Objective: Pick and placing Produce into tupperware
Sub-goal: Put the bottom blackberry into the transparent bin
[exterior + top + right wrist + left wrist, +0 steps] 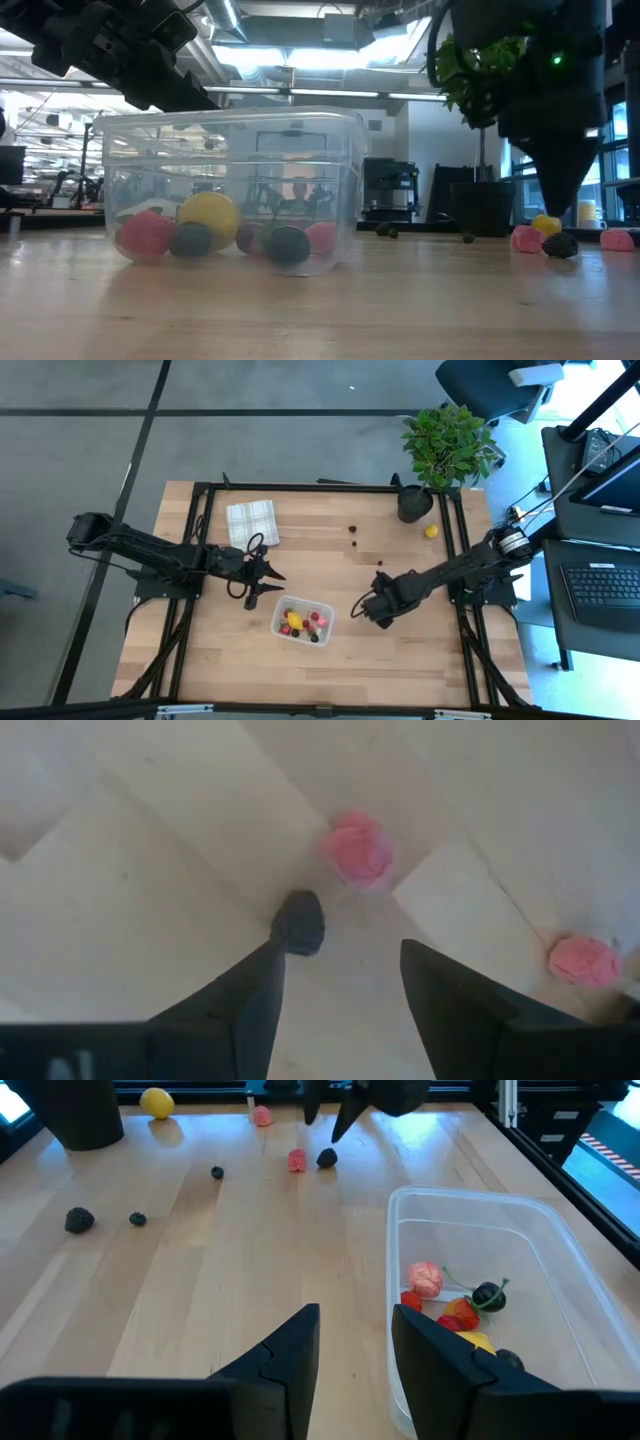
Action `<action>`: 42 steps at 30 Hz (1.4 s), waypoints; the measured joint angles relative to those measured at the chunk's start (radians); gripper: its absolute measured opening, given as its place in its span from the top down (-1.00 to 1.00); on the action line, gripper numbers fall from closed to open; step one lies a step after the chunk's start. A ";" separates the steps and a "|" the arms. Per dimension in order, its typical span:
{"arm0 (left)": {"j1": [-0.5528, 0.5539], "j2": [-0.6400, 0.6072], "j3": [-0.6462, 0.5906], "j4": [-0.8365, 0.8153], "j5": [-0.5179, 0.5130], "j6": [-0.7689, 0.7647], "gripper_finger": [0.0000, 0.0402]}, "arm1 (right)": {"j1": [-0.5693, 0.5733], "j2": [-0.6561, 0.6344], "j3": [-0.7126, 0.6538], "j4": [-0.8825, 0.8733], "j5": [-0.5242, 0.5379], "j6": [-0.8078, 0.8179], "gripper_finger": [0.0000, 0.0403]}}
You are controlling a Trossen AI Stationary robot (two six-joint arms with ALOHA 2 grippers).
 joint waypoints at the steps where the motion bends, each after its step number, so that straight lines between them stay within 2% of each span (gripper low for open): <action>1: 0.000 0.000 0.000 0.000 0.000 0.000 0.40 | -0.003 0.000 -0.006 0.006 -0.001 -0.001 -0.01; 8: 0.000 0.000 0.000 0.000 0.000 0.000 0.40 | -0.017 0.000 -0.049 0.072 -0.042 -0.029 -0.01; 16: 0.000 0.000 0.000 0.000 0.000 0.000 0.40 | -0.023 0.000 -0.126 0.246 -0.062 -0.075 -0.01; 24: 0.000 0.000 0.000 0.000 0.000 0.000 0.40 | -0.045 0.000 -0.150 0.268 -0.069 -0.075 0.00; 28: 0.000 0.000 0.000 0.000 0.000 0.000 0.40 | -0.056 0.000 -0.150 0.269 -0.081 -0.075 0.11; 36: 0.000 0.000 0.000 0.000 0.000 0.000 0.40 | -0.056 0.000 -0.150 0.269 -0.115 -0.077 0.50; 42: 0.000 0.000 0.000 0.000 0.000 0.001 0.40 | -0.056 -0.001 -0.150 0.269 -0.120 -0.053 0.52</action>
